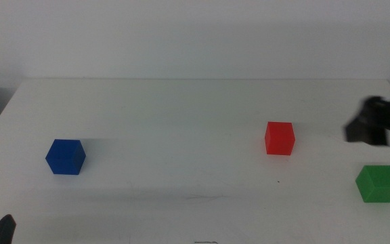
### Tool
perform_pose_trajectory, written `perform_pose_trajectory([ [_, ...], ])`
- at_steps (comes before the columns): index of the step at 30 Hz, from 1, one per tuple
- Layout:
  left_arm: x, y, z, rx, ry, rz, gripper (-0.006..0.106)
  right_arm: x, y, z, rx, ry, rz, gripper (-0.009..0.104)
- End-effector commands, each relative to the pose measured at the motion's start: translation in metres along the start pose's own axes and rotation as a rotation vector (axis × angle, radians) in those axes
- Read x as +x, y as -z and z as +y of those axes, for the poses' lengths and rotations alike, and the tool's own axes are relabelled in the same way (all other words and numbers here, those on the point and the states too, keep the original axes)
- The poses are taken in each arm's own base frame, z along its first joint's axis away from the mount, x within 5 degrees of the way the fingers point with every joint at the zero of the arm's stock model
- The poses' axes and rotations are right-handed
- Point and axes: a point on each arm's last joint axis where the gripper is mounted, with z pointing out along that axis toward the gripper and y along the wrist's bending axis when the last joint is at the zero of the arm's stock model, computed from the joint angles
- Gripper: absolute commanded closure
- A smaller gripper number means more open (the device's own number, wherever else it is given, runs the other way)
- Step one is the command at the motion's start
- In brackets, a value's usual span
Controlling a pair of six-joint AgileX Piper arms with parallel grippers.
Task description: Stack red cubes first, then green, then blue cubes in a specific spot.
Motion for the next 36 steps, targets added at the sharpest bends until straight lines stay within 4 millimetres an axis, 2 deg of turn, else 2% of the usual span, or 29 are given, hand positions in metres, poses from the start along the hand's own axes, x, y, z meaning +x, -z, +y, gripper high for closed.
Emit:
perform_pose_trajectory([
  [1, -0.009, 0.002, -0.001, 0.007, 0.007, -0.101, 0.007, -0.025, -0.007, 0.01, -0.001, 0.006, -0.013, 0.02],
  [2, -0.009, 0.002, -0.001, 0.007, 0.007, -0.101, 0.007, -0.03, -0.01, 0.013, -0.001, 0.004, -0.003, 0.02],
  [8, -0.009, 0.002, -0.001, 0.007, 0.007, -0.101, 0.007, -0.074, -0.056, 0.024, 0.039, -0.019, 0.093, 0.02],
  [12, -0.009, 0.002, -0.001, 0.007, 0.007, -0.101, 0.007, -0.091, -0.084, 0.029, 0.053, -0.028, 0.143, 0.02],
  [22, -0.009, 0.002, -0.001, 0.007, 0.007, -0.101, 0.007, -0.111, -0.144, 0.034, 0.077, -0.039, 0.291, 0.02],
  [27, -0.009, 0.002, -0.001, 0.007, 0.007, -0.101, 0.007, -0.123, -0.16, 0.036, 0.105, -0.005, 0.368, 0.02],
  [36, -0.009, 0.002, -0.001, 0.007, 0.007, -0.101, 0.007, -0.132, -0.181, 0.032, 0.122, -0.044, 0.318, 0.02],
])
